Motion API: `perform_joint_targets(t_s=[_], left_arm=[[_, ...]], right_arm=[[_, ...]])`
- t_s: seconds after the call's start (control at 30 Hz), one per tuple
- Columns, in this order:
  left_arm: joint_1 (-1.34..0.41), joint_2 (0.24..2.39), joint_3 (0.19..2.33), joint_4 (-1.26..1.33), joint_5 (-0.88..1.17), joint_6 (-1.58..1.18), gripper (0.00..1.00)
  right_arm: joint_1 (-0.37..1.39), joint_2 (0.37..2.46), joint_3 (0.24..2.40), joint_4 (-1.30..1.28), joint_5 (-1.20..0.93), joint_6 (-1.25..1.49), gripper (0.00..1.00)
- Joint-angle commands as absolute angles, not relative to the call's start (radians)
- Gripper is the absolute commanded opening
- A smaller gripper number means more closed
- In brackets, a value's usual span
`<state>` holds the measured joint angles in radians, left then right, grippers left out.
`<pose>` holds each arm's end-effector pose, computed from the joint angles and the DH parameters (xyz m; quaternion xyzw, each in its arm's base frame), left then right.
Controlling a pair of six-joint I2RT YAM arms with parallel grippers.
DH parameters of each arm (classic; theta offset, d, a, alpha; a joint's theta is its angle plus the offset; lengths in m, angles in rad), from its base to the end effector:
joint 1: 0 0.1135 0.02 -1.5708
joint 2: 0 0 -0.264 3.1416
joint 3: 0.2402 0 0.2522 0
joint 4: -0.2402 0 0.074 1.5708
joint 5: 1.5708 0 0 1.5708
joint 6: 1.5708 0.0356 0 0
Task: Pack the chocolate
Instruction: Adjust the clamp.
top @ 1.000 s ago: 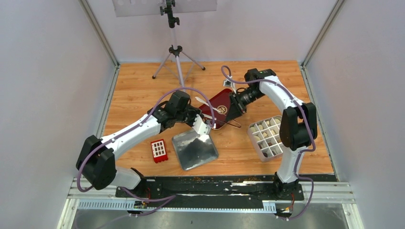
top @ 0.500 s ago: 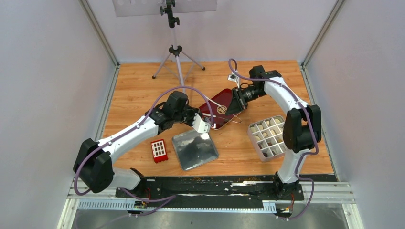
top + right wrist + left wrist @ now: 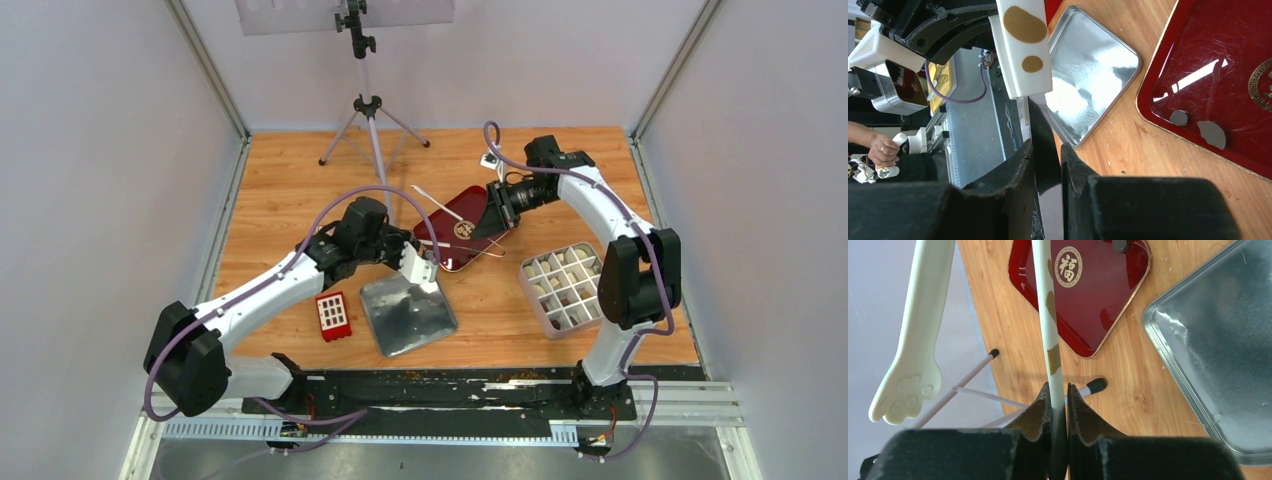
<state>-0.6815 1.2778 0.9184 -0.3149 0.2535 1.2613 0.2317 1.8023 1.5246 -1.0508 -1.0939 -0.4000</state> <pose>0.2110 -0.1826 0.2685 0.7690 0.4591 0.0137 0.4445 0.3375 0.1121 0.2733 -0.3231 0.7864 0.5058 0.1463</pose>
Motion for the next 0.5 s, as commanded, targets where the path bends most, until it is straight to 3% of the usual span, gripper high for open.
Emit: perform_joint_targets(t_s=[0.0, 0.13, 0.23, 0.3, 0.47], left_arm=[[-0.686, 1.220, 0.912, -0.446, 0.316, 1.317, 0.00], [-0.686, 1.285, 1.012, -0.462, 0.347, 1.286, 0.00], [-0.686, 1.318, 1.065, -0.492, 0.377, 1.242, 0.00], [-0.685, 1.328, 1.107, -0.531, 0.420, 1.213, 0.00], [-0.684, 1.351, 1.174, -0.656, 0.519, 1.177, 0.00]], right_arm=[[0.152, 1.778, 1.525, -0.977, -0.945, -0.401, 0.14], [0.213, 1.742, 1.544, -1.013, -0.931, -0.418, 0.38], [0.224, 1.709, 1.564, -1.051, -0.912, -0.466, 0.70], [0.219, 1.687, 1.592, -1.089, -0.874, -0.532, 0.77], [0.185, 1.548, 1.538, -0.949, -0.827, -0.621, 0.83]])
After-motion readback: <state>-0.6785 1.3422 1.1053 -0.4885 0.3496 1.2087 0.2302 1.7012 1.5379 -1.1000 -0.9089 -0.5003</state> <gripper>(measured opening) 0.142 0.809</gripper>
